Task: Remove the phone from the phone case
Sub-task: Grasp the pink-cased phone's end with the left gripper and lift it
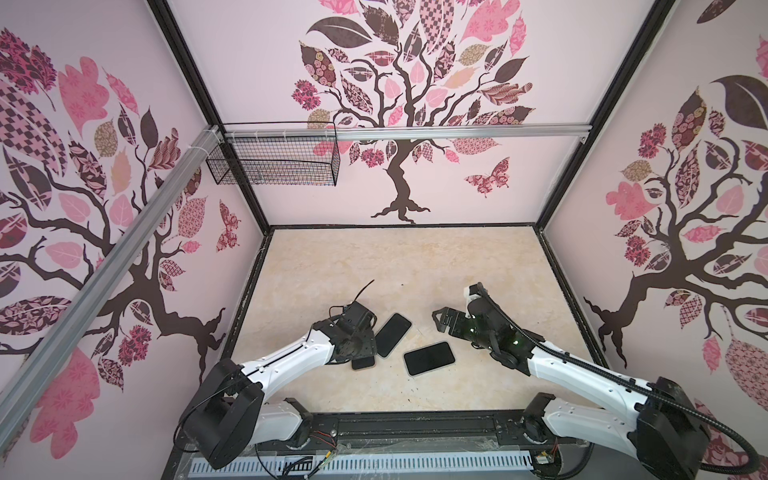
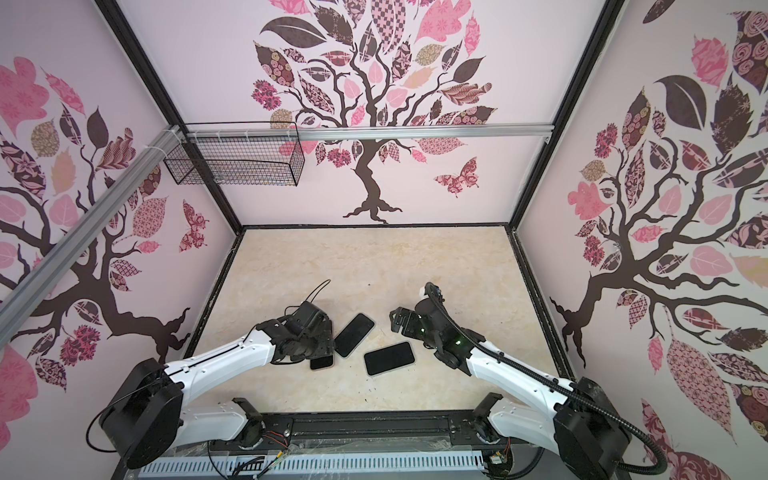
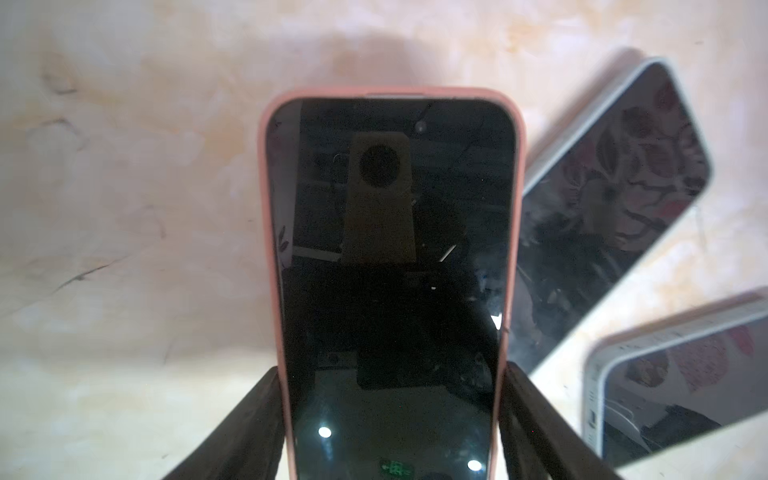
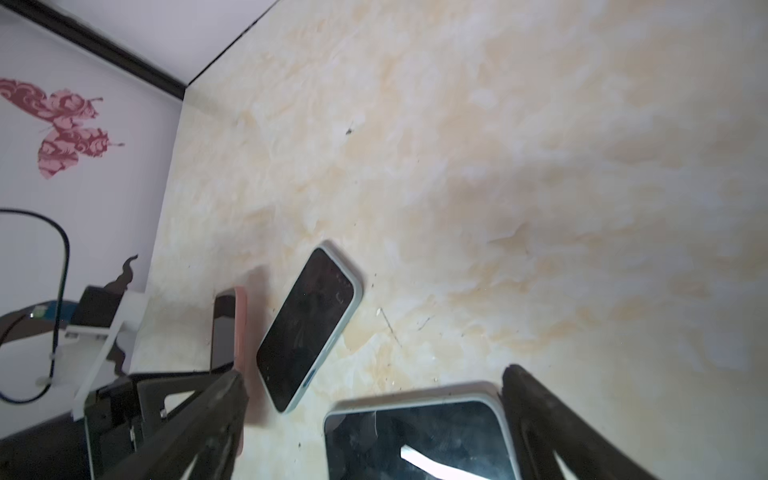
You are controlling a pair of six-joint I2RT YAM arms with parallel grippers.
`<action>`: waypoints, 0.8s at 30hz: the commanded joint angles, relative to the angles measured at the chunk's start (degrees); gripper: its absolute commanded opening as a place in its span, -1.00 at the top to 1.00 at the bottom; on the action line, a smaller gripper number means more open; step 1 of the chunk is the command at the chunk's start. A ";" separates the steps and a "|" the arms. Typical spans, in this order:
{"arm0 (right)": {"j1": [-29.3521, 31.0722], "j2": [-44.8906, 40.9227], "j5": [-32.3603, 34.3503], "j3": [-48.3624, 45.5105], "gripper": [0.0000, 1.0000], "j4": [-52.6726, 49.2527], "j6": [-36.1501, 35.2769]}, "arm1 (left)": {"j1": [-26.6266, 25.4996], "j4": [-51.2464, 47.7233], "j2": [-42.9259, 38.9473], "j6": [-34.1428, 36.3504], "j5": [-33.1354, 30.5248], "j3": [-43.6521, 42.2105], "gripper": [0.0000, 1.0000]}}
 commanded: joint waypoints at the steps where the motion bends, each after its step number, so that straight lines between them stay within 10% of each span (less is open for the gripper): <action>1: -0.16 1.21 -9.07 1.27 -0.94 6.80 1.57 | -0.06 6.67 -3.20 3.46 5.62 -0.80 -0.29; 24: -0.14 18.10 -27.14 10.56 -0.42 9.67 8.87 | -8.31 15.59 -4.46 9.90 12.69 2.51 -0.29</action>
